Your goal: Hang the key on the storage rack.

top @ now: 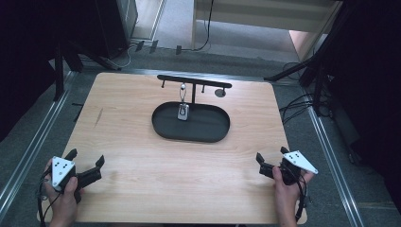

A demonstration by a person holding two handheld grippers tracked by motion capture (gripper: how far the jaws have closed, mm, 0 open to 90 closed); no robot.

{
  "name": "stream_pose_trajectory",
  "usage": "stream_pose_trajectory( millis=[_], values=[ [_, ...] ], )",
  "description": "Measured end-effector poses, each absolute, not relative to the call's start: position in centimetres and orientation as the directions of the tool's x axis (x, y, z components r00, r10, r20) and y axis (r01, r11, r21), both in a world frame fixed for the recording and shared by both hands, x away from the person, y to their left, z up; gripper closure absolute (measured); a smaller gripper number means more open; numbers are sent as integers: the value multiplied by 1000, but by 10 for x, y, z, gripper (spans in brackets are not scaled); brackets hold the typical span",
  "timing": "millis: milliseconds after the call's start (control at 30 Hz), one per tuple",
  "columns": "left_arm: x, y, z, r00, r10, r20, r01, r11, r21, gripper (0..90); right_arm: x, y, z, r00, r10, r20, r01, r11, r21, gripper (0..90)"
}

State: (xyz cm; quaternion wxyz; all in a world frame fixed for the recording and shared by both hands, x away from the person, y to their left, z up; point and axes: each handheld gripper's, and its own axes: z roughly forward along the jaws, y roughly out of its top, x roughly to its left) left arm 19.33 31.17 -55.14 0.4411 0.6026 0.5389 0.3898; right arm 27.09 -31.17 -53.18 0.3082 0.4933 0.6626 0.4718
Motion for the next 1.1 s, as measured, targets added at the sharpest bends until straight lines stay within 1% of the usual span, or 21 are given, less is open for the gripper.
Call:
stream_pose_trajectory(
  millis=[667,1100],
  values=[
    [193,311,-551,115,993,-1,306,-35,952,63,238,-359,-542,-234,969,82,391,17,920,0],
    [193,311,-551,115,993,0,305,-35,952,63,228,-370,-544,-210,973,99,389,-9,921,0]
  ],
)
